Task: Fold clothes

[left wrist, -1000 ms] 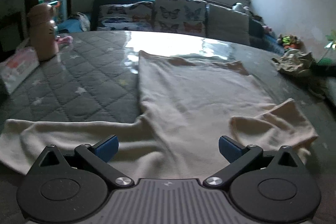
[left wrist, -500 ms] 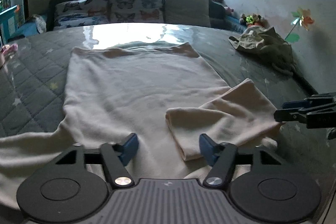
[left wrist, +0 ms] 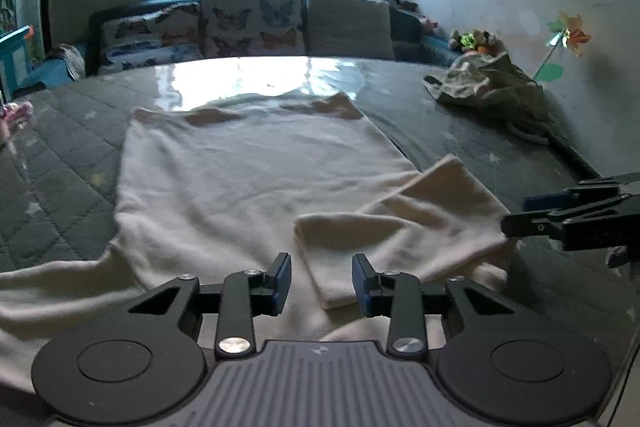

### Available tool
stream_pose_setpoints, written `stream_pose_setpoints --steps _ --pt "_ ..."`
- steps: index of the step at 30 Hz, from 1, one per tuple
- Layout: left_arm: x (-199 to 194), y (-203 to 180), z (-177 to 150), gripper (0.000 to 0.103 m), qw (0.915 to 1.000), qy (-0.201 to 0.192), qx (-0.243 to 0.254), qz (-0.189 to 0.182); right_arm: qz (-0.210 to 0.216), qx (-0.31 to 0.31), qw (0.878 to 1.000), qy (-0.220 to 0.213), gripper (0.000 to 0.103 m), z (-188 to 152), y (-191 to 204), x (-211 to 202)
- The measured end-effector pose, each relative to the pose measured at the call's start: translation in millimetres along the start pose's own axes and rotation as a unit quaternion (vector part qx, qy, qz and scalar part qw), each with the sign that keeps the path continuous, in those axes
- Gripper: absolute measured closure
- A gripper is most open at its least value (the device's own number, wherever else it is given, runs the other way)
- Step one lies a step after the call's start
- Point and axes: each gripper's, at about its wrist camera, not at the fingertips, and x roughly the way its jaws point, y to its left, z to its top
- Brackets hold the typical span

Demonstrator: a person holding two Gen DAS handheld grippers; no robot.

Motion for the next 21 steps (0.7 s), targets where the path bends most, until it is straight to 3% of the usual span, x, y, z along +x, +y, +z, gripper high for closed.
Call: stream_pose_setpoints --steps 4,5,8,21 --pt "9 2 0 0.075 0.9998 0.011 -0.016 -0.003 0.001 0.001 1.0 0.001 0.049 -3 0 -1" --pt "9 3 1 0.085 0.9998 0.01 -0.018 -0.005 0.001 -0.001 1.0 0.002 0.047 -4 0 -2" --pt "8 1 2 0.1 0.9999 0.004 -0.016 0.0 -0.002 -0.009 1.0 0.003 0.046 -7 2 -3" --pt "-56 -4 63 0.101 0.9939 -0.109 -0.004 -0.016 -0.011 -0.053 0.999 0.006 0.038 -15 23 6"
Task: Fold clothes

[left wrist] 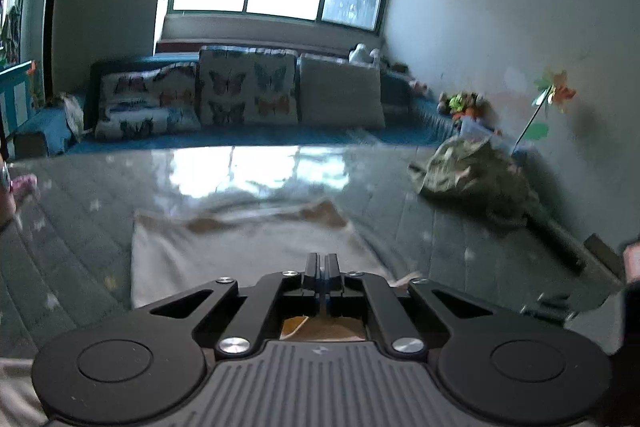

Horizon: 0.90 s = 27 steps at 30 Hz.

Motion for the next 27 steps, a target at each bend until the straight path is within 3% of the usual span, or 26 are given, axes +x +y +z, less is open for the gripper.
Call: stream_pose_setpoints --steps 5,8,11,18,23,25,27 --pt "-18 6 10 0.101 0.9997 -0.024 0.0 0.007 -0.023 -0.002 1.0 0.003 0.037 -2 -2 0" --pt "-22 15 6 0.101 0.9997 -0.017 -0.003 0.017 -0.032 0.007 0.999 0.003 0.036 -4 -8 -3" --pt "-19 27 -7 0.101 0.9996 0.006 -0.011 0.026 -0.049 0.01 0.999 0.009 0.036 -7 -11 -5" --pt "-6 48 -54 0.101 0.9952 0.084 -0.033 0.038 -0.043 0.01 0.999 0.016 0.036 -13 -15 -16" --pt "-6 51 -63 0.096 0.9945 0.09 -0.046 0.027 -0.027 0.004 1.0 0.006 0.036 -8 -13 -32" --pt "-2 47 -65 0.089 0.9941 0.095 -0.045 0.026 -0.024 0.001 1.0 -0.008 0.035 -2 -10 -37" --pt "5 43 -68 0.061 0.9934 0.101 -0.038 0.037 -0.021 -0.001 1.0 -0.019 0.035 6 -6 -37"
